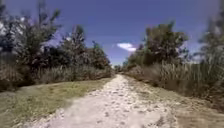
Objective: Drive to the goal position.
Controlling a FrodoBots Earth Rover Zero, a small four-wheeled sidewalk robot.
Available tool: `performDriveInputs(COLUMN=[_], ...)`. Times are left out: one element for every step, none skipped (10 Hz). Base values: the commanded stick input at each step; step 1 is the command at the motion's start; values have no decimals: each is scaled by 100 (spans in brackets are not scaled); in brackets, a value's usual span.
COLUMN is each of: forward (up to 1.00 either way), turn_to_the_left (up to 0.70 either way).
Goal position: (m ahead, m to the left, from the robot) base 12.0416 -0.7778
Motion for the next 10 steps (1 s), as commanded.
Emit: performDriveInputs(forward=[70,70,70,70,70,70,70,70,70,70], turn_to_the_left=[0,0,0,0,0,0,0,0,0,-1])
